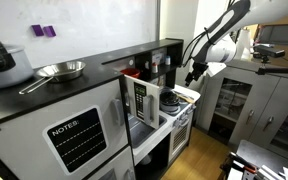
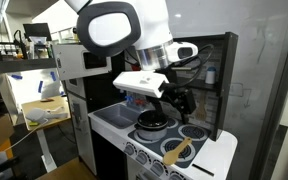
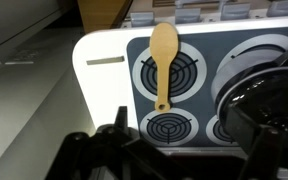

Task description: Remove the wooden spoon from the sink and put it on the stove

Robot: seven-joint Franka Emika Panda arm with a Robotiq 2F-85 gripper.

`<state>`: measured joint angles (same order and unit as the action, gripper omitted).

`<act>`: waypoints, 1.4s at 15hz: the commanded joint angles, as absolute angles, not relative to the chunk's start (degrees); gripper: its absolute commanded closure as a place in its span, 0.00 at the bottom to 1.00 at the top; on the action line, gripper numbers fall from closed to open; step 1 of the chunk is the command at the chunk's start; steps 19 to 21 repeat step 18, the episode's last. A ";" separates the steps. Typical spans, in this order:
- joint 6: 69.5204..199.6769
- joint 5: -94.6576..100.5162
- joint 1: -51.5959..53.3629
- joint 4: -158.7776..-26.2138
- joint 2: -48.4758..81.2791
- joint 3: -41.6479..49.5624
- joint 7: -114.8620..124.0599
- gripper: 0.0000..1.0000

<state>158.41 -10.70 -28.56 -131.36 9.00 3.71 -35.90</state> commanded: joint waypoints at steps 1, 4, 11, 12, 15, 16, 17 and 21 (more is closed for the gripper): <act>153.49 -8.77 -24.66 -137.89 0.22 8.19 -33.67 0.00; 149.07 -4.94 -21.84 -142.81 -7.56 11.27 -30.72 0.00; 137.77 5.17 -17.25 -152.56 -26.54 12.45 -22.90 0.00; 136.27 5.17 -16.07 -153.62 -28.85 12.71 -23.66 0.00; 134.62 5.27 -13.68 -153.73 -30.07 13.38 -24.09 0.00; 134.12 5.22 -12.91 -154.38 -31.55 13.51 -23.98 0.00; 134.14 5.27 -12.81 -154.49 -31.91 13.68 -23.74 0.00; 134.21 5.24 -12.85 -154.47 -31.71 13.88 -23.77 0.00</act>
